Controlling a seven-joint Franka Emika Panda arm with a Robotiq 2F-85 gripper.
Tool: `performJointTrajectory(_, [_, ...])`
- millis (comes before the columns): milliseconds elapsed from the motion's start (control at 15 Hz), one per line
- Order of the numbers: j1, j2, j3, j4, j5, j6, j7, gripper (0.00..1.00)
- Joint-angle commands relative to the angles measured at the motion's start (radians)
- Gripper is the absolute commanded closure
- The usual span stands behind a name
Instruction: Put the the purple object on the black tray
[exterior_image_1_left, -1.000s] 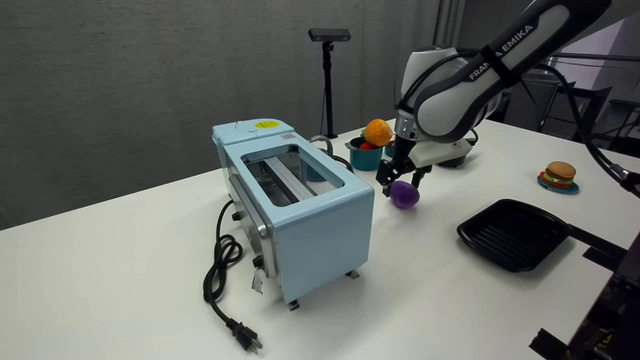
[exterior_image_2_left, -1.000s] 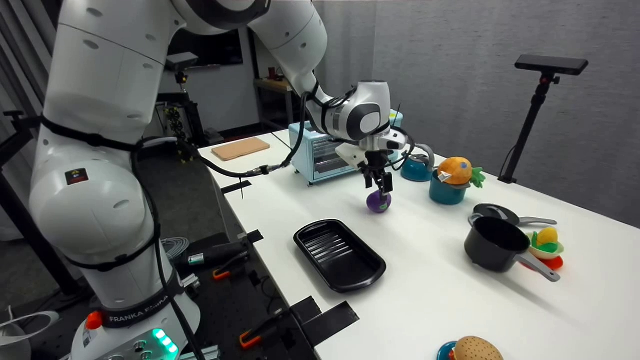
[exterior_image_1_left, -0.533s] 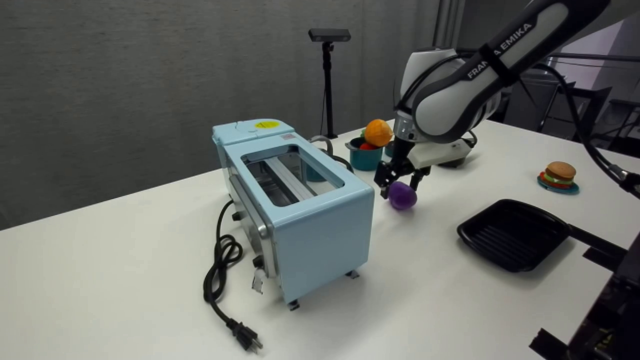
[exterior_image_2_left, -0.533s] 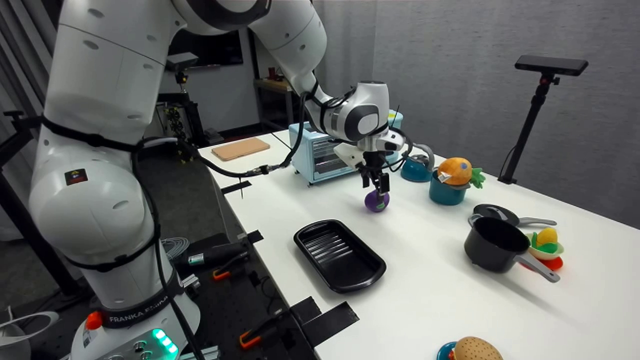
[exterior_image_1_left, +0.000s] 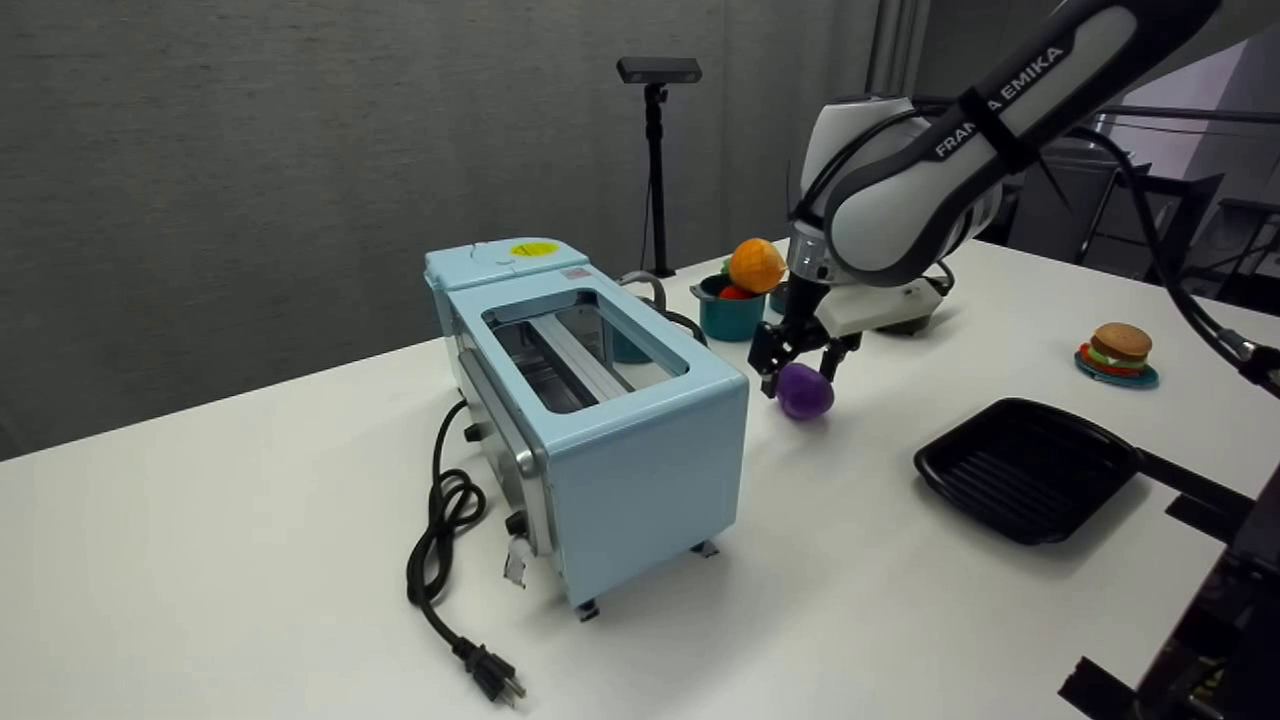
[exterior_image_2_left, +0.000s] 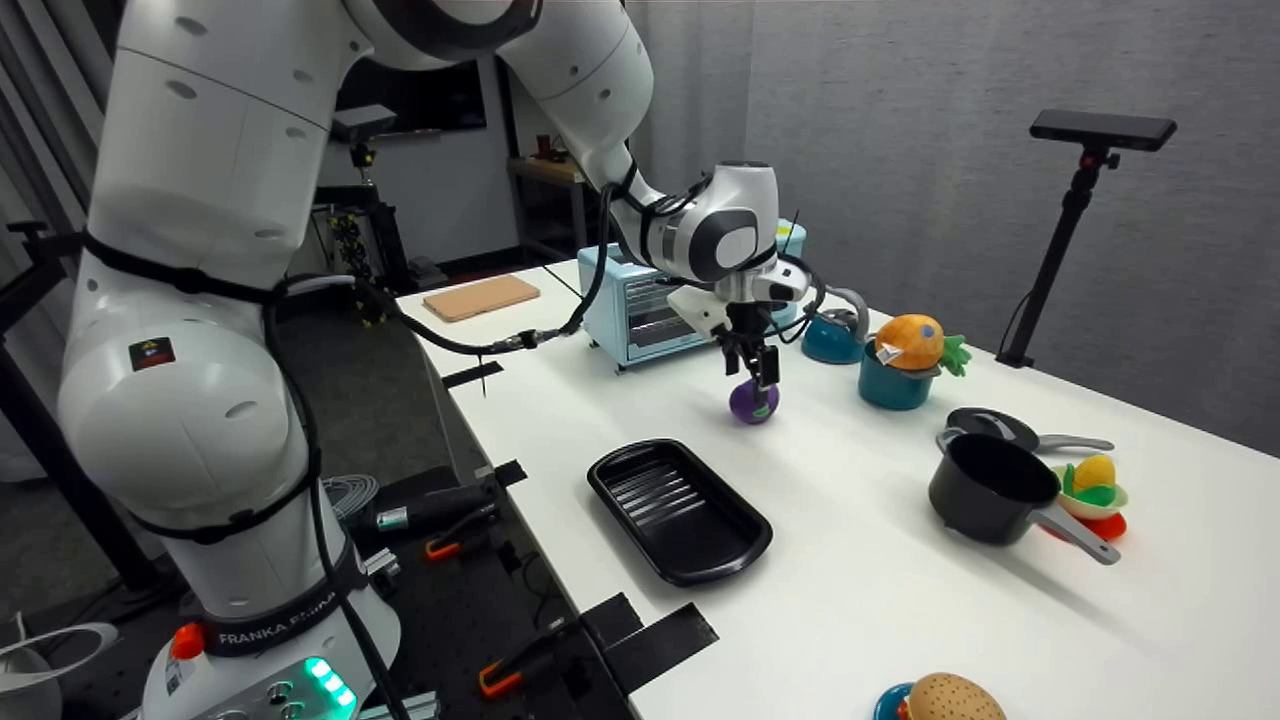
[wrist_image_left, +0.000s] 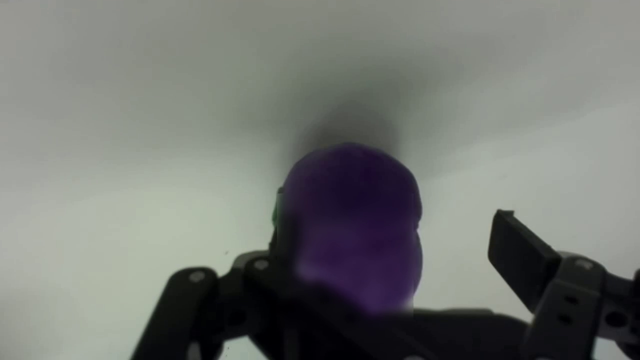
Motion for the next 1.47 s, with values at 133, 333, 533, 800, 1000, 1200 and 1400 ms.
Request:
performJointTrajectory(133, [-0.002,-0.002,0.002,0.0,0.01,-0.013,-0.003,0.35])
performJointTrajectory(333, [0.012,-0.003,-0.012,-0.005,-0.008,0.001,0.018,0.59])
performJointTrajectory(533, [0.022,-0.003,-0.024,-0.006,-0.019,0.008,0.041,0.8])
performJointTrajectory(800, [0.025,-0.011,-0.025,-0.011,-0.017,0.009,0.048,0.96])
performJointTrajectory(1000, [0.038,-0.045,-0.033,-0.04,-0.033,0.021,0.061,0.98])
performJointTrajectory(1200, [0.046,-0.115,-0.027,-0.116,-0.042,0.043,0.062,0.96])
performJointTrajectory(1400, [0.058,-0.188,-0.031,-0.196,-0.064,0.068,0.074,0.96])
